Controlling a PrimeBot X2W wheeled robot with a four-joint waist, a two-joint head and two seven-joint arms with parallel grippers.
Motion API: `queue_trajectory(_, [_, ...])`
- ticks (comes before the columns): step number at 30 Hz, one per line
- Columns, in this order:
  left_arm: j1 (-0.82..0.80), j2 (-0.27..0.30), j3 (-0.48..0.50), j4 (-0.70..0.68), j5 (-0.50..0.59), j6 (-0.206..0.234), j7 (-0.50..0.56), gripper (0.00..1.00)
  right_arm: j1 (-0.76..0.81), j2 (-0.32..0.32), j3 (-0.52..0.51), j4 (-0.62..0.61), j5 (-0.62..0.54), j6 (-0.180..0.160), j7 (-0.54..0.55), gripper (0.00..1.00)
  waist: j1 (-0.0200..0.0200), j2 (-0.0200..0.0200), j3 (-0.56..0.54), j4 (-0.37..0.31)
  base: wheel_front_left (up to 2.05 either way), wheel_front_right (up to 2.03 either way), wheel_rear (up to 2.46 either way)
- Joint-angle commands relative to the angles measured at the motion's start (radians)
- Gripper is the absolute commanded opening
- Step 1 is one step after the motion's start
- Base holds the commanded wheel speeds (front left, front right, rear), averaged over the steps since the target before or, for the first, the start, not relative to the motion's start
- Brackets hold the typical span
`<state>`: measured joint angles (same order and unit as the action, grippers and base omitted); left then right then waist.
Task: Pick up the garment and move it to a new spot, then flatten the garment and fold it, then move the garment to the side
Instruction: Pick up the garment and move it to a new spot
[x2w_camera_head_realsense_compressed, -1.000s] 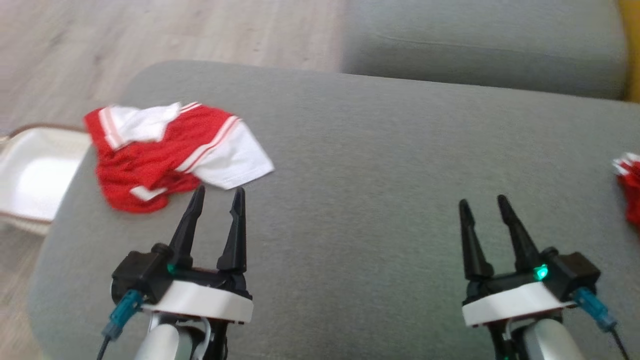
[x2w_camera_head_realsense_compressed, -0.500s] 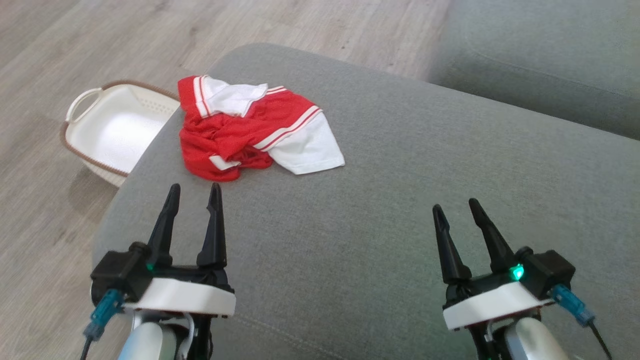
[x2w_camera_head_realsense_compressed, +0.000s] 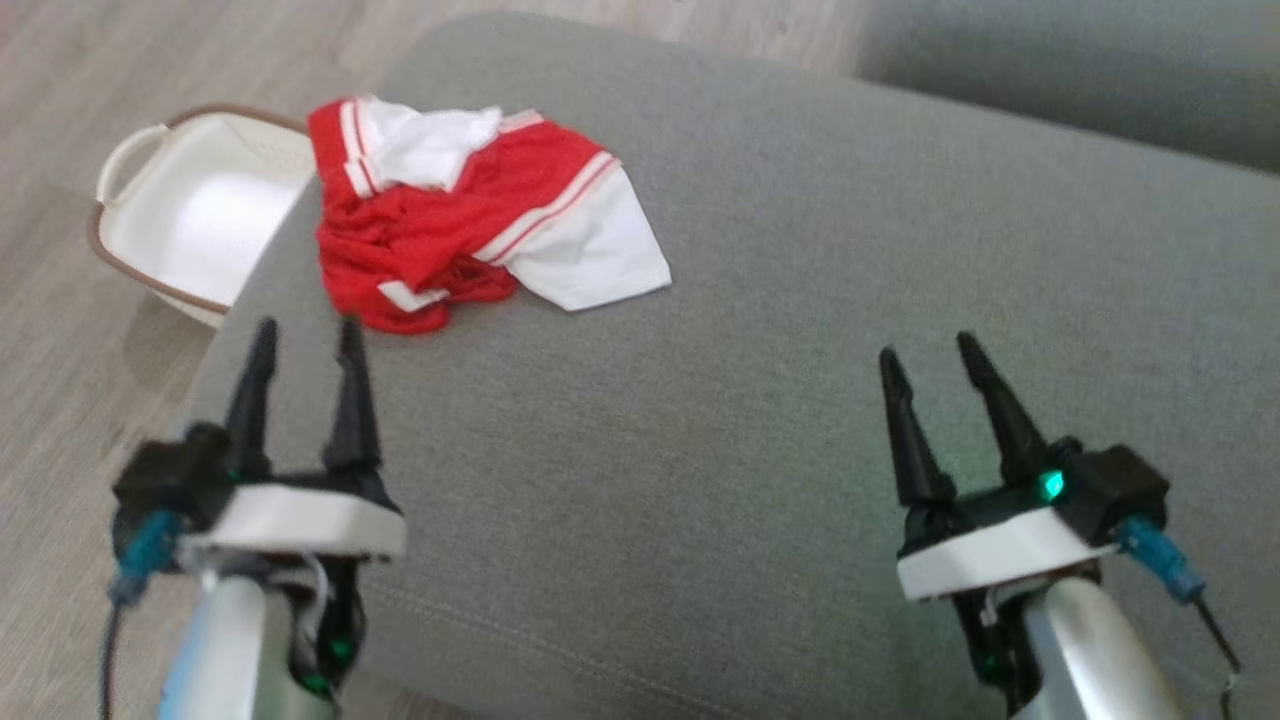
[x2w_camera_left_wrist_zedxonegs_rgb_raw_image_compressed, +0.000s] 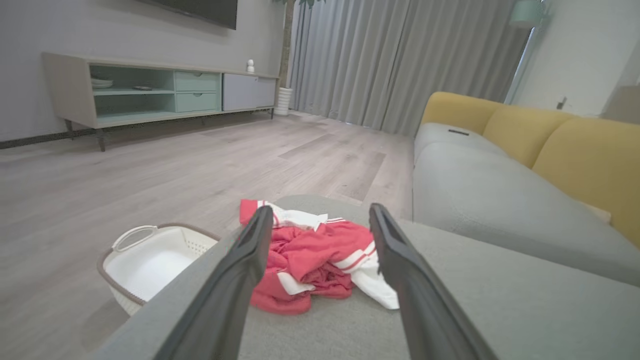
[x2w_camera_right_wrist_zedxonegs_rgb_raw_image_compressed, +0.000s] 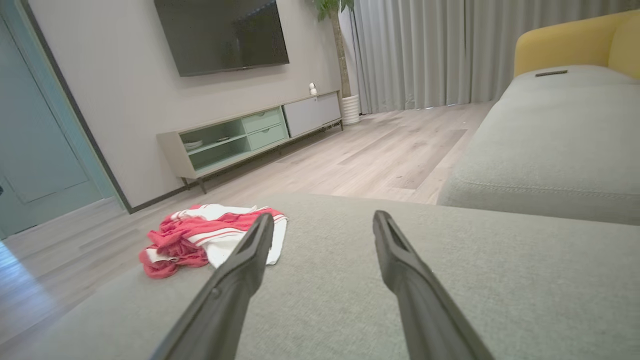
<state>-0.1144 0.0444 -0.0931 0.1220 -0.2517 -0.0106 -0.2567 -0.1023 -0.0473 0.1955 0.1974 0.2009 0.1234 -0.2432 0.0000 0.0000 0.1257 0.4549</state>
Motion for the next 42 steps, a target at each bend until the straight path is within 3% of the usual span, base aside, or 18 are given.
queue_trajectory(1, [-0.082,0.021,0.059,-0.001,0.013,-0.009,-0.005,1.0,-0.054,-0.003,0.01,-0.049,-0.019,0.007,0.01,1.0,0.0,0.0,0.062,-0.041,0.0,0.0,0.0])
queue_trajectory(8, [-0.323,0.138,0.103,0.239,0.033,-0.068,0.012,1.0,-0.097,-0.003,-0.058,-0.157,-0.087,0.007,0.066,1.0,0.0,0.0,0.196,-0.108,0.0,0.0,0.0])
queue_trajectory(12, [-0.502,0.213,0.08,0.408,0.023,-0.1,0.08,1.0,-0.114,-0.003,-0.095,-0.218,-0.108,0.007,0.094,1.0,0.0,0.0,0.262,-0.134,0.0,0.0,0.0])
queue_trajectory(17, [-0.686,0.265,0.025,0.625,-0.073,-0.119,0.238,1.0,-0.127,-0.003,-0.095,-0.272,-0.138,0.007,0.126,1.0,0.0,0.0,0.333,-0.167,0.0,0.0,0.0])
queue_trajectory(27, [-0.834,0.378,-0.176,0.815,-0.241,-0.12,0.418,1.0,-0.131,-0.003,-0.101,-0.316,-0.154,0.007,0.144,1.0,0.0,0.0,0.415,-0.219,0.0,0.0,0.0])
queue_trajectory(35, [-0.882,0.416,-0.236,0.947,-0.327,-0.12,0.503,1.0,-0.129,-0.003,-0.111,-0.329,-0.163,0.007,0.142,1.0,0.0,0.0,0.439,-0.23,0.0,0.0,0.0])
queue_trajectory(36, [-0.885,0.415,-0.24,0.954,-0.338,-0.12,0.503,0.91,-0.13,-0.003,-0.112,-0.328,-0.162,0.007,0.142,1.0,0.0,0.0,0.439,-0.23,0.0,0.0,0.0])
queue_trajectory(37, [-0.888,0.415,-0.244,0.958,-0.346,-0.12,0.493,0.0,-0.13,-0.003,-0.114,-0.327,-0.162,0.007,0.141,1.0,0.0,0.0,0.437,-0.23,0.0,0.0,0.0])
queue_trajectory(42, [-0.901,0.422,-0.278,0.952,-0.361,-0.12,0.394,0.0,-0.126,-0.003,-0.115,-0.31,-0.152,0.007,0.134,1.0,0.0,0.0,0.41,-0.225,0.0,0.0,0.0])
